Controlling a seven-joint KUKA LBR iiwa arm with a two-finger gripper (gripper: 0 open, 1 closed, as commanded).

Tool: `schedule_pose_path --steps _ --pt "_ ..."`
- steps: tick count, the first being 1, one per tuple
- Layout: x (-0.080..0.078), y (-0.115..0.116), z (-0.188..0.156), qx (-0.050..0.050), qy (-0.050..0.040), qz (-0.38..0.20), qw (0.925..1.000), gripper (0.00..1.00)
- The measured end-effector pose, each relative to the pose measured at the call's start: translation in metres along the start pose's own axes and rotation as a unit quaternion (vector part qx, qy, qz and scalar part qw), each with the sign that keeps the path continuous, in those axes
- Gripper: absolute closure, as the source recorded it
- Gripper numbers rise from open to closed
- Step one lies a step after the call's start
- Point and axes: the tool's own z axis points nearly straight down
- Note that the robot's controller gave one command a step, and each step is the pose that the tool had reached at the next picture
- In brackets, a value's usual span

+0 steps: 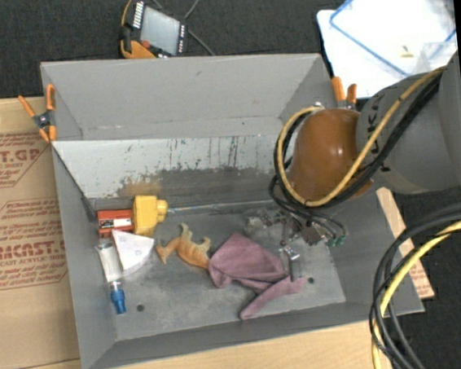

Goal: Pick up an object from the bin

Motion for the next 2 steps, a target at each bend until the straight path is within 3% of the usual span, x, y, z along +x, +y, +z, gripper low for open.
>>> schedule_pose_path --steps 1,2 --pt "0.022 0.0 -0.046 -0.001 0.0014 -0.016 0.9999 0.0" --pt "0.014 0.024 0.003 -0.002 0.0003 -0.149 0.9889 0.0"
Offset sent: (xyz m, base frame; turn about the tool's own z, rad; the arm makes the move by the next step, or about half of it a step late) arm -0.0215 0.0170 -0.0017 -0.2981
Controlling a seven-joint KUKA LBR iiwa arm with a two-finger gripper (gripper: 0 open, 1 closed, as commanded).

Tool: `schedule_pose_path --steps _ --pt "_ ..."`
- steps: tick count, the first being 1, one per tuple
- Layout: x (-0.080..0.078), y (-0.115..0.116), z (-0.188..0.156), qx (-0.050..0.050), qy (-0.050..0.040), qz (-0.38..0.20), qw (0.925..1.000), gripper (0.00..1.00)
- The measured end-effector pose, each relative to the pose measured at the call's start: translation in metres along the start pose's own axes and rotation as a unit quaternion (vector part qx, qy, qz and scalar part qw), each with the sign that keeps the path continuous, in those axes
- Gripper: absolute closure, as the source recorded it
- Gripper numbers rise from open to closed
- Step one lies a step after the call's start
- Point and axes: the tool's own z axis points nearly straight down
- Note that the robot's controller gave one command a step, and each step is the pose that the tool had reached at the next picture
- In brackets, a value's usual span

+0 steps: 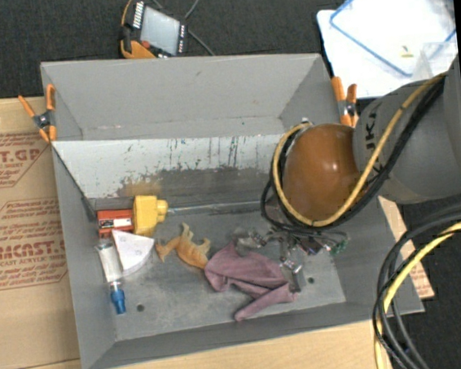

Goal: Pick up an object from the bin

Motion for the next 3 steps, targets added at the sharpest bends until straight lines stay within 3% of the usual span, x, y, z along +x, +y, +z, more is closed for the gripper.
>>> schedule_pose_path --steps 1,3 --pt "0.0217 -0.0377 -0.0022 0.003 -0.002 -0.005 1.0 1.0" --pt "0.0219 -0.0381 -0.0022 0.003 -0.0025 -0.012 0.9999 1.0"
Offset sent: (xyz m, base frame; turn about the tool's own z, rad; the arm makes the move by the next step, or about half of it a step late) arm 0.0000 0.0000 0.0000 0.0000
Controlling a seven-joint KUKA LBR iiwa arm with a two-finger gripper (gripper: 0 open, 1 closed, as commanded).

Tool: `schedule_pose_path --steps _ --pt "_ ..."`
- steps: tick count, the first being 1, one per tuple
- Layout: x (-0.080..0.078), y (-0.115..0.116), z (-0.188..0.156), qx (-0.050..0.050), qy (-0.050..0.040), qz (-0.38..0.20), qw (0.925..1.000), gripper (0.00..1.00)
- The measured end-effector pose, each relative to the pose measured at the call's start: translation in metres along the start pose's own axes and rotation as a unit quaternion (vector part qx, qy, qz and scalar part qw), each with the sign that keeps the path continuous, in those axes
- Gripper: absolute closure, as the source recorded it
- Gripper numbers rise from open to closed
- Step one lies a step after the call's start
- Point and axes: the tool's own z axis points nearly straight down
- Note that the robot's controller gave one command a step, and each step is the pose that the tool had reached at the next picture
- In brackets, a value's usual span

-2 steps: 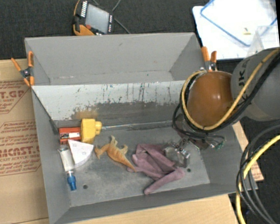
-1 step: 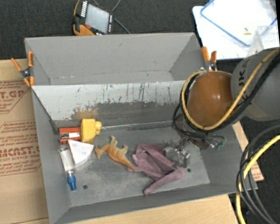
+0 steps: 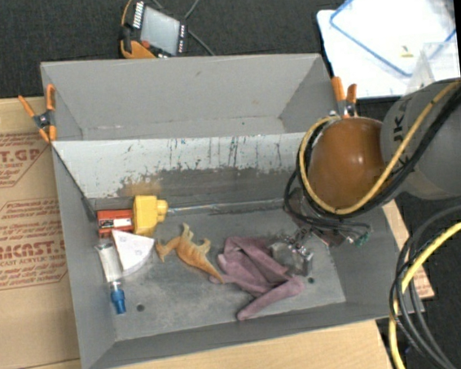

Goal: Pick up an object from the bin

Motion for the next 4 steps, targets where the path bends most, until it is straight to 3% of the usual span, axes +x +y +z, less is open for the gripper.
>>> schedule_pose_path --steps 1,2,3,4 --pt "-0.014 0.034 0.0 0.001 -0.0002 -0.168 0.9859 1.0" --pt "0.007 0.043 0.0 0.0 -0.001 -0.197 0.9804 1.0" --pt "-0.014 0.045 -0.01 0.0 -0.0028 -0.186 0.9826 1.0" --pt "0.001 0.056 -0.002 -0.001 -0.0012 -0.363 0.9317 1.0"
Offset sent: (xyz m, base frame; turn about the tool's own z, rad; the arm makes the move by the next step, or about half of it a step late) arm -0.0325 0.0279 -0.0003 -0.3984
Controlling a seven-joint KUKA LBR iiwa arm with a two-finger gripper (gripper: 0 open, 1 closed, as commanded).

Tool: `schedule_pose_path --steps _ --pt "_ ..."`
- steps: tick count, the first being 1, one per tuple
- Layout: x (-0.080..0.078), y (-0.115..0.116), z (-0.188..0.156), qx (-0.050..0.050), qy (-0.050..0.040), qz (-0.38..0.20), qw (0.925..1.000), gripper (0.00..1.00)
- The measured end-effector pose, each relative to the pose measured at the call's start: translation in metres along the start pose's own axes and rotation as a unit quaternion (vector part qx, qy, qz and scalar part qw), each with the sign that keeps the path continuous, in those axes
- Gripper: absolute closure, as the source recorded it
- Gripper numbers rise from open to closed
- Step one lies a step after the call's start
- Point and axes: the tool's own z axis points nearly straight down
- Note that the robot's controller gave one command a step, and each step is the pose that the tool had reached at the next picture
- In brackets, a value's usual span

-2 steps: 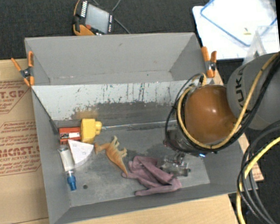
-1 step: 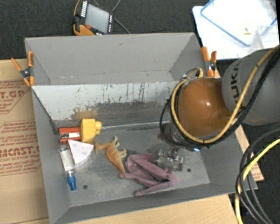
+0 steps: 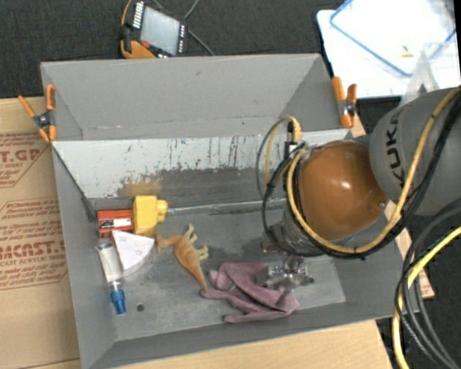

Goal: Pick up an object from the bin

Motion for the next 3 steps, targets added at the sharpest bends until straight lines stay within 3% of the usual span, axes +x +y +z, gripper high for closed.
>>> schedule_pose_path --steps 1,2,3 --pt "0.0 -0.007 -0.034 0.0 -0.0014 0.103 0.9947 1.0" --pt "-0.003 -0.007 -0.037 0.003 -0.0014 0.168 0.9857 1.0" --pt "-0.005 -0.019 -0.021 0.0 -0.0012 0.139 0.9903 1.0"
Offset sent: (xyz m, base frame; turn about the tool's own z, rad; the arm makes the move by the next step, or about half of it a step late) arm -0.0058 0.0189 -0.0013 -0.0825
